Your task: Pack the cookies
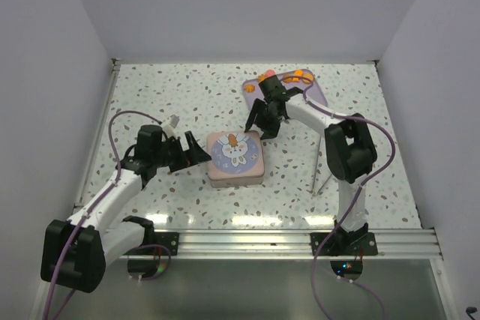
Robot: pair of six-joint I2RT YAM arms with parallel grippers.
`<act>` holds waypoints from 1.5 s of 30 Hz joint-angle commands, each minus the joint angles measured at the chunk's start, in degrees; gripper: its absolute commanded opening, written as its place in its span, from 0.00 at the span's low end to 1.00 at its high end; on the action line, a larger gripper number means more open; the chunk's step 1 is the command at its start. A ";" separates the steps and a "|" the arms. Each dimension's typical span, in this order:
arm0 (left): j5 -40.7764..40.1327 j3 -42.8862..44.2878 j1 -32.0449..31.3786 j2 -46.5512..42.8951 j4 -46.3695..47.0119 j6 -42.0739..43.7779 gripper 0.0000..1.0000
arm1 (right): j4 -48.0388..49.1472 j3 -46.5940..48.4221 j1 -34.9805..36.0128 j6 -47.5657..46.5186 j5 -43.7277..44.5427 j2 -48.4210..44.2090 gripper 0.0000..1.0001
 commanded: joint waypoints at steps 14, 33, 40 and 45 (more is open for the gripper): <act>-6.94 13.82 -16.61 11.41 2.86 -0.01 0.14 | 1.08 -3.27 0.29 -0.06 0.82 -4.89 0.65; -10.98 -1.47 -26.46 19.07 16.75 -8.01 0.06 | -0.50 -2.74 0.21 -2.34 0.91 -5.42 0.65; -11.33 -1.03 -26.38 19.59 16.40 -8.01 0.05 | -1.38 -1.16 -0.32 -3.14 0.65 -6.03 0.65; -12.65 -2.17 -26.38 20.82 15.08 -8.19 0.00 | -4.27 1.21 -1.46 -4.54 2.57 -7.52 0.66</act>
